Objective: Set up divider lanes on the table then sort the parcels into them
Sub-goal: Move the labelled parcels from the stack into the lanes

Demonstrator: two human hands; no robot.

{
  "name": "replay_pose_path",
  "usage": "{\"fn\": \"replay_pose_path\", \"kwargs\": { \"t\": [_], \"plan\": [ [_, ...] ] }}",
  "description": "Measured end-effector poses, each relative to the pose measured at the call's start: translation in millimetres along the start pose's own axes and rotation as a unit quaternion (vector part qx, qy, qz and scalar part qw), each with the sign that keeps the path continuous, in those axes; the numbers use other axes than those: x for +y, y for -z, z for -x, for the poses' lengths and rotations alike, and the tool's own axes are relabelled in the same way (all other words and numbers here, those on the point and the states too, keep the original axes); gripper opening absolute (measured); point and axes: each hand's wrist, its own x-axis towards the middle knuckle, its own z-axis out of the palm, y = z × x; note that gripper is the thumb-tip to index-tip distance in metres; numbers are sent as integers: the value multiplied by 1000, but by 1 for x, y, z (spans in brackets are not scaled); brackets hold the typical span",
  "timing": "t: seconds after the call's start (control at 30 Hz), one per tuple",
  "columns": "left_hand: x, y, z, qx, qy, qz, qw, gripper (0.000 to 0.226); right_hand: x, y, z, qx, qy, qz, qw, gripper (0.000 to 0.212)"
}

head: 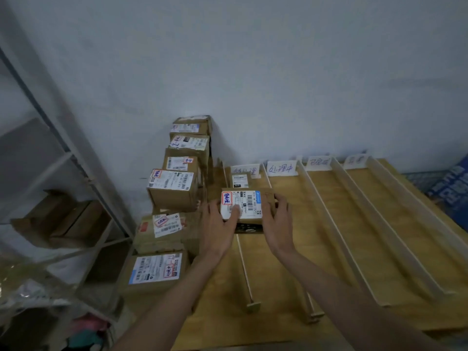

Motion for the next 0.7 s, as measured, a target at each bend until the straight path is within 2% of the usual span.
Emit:
{"fn": "replay_pose_path", "kwargs": {
  "t": [0.33, 0.43, 0.57, 0.7],
  "plan": [
    [20, -62, 3, -54, -14, 12, 998, 49, 42, 51, -18, 37, -28, 25, 999, 40],
    [17, -81, 1, -67, 2, -3, 998, 54, 58, 58, -27, 20, -38, 21, 999, 41],
    [15, -104, -2, -82, 32, -16, 996, 49, 83, 65, -48, -24, -57, 17, 998, 58],
    [11, -128, -9, -106, 77, -7, 991, 51, 106, 74, -74, -57, -70, 5, 996, 42]
  ]
}}
